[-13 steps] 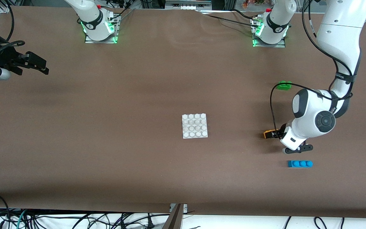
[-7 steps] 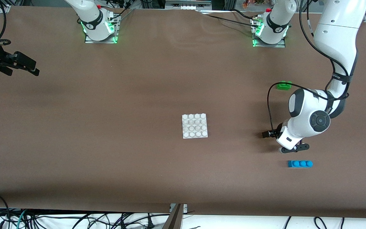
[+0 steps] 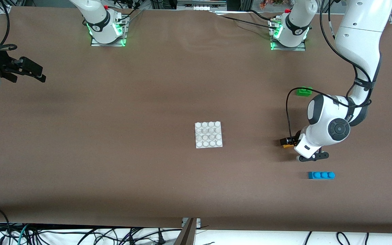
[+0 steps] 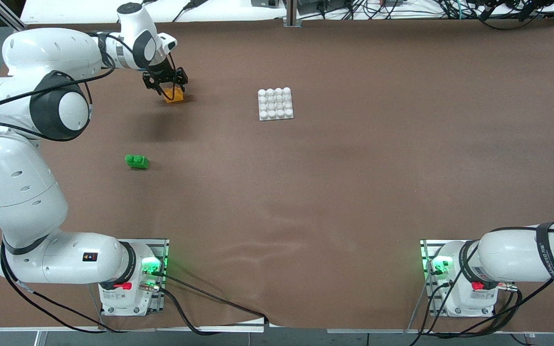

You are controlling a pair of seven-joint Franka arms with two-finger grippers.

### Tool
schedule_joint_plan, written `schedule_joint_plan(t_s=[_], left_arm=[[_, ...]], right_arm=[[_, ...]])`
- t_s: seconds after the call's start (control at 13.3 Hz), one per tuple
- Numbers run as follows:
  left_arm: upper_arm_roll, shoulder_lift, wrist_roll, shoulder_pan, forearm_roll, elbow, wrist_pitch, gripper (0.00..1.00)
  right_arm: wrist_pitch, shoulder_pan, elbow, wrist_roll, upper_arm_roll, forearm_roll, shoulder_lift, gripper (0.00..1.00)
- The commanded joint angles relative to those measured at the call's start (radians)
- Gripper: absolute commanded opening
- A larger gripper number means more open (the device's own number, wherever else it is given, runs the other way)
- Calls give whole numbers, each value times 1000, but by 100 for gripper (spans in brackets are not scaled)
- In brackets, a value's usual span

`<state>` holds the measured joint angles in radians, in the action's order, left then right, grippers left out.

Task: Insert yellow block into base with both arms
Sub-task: 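Lower the left gripper and grasp the yellow block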

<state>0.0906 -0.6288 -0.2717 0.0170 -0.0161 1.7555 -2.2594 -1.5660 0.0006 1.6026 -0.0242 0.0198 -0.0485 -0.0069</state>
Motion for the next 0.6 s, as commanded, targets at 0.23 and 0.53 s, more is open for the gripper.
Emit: schedule_joint_plan(t_s=[0.23, 0.53], left_arm=[[-2, 11, -11, 7, -15, 2, -9, 32], [1, 40, -14, 12, -13, -10, 3, 28]], right_arm=[[17, -4, -30, 4, -3, -8, 16, 99], [14, -4, -30, 0, -3, -10, 16, 99]])
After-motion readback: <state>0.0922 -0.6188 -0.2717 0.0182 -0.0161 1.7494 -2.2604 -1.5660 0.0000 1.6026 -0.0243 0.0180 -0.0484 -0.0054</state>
